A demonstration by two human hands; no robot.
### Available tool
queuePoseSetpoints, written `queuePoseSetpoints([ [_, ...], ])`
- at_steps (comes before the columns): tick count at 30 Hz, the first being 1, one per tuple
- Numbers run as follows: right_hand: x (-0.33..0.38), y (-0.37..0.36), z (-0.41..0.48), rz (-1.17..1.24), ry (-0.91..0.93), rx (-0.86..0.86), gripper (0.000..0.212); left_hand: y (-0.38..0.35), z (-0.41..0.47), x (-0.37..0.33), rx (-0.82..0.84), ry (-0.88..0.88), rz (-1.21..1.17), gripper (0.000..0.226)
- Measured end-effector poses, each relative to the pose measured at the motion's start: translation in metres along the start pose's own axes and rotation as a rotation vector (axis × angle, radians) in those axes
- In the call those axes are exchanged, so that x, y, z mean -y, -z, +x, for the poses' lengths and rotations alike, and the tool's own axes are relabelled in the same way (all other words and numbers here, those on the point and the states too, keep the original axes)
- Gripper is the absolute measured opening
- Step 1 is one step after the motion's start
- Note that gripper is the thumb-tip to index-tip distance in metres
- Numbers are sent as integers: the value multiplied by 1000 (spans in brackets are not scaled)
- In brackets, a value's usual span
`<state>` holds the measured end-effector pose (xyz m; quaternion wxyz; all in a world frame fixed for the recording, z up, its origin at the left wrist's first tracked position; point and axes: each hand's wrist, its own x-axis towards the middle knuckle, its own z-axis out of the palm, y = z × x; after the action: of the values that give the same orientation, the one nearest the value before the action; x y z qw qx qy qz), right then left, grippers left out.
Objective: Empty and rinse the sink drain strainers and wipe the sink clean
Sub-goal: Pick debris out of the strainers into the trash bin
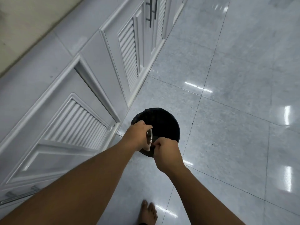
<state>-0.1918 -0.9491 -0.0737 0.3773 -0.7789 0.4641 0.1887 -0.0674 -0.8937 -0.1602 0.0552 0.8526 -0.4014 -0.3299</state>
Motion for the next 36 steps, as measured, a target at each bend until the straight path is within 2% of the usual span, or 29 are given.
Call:
queuePoseSetpoints([
  [7, -12, -2, 9, 31, -93, -61, 28, -7, -2, 10, -61, 53, 20, 95],
  [12, -22, -2, 2, 44, -83, -115, 25, -1, -9, 10, -71, 101, -94, 98],
  [15, -22, 2, -4, 157, -69, -242, 23, 9, -20, 7, -96, 136, -203, 92],
  [18, -18, 11, -15, 372, -48, -358, 20, 24, -34, 2, -129, 116, -275, 89],
  [22, 18, 29, -46, 484, 94, -463, 21, 70, -69, 0, -225, 69, -342, 84],
  [27, 89, 50, -106, 563, 301, -516, 18, 146, -133, 3, -336, -1, -439, 66],
  [36, 247, 40, -237, 678, 637, -452, 18, 286, -289, 82, -583, -39, -557, 67],
])
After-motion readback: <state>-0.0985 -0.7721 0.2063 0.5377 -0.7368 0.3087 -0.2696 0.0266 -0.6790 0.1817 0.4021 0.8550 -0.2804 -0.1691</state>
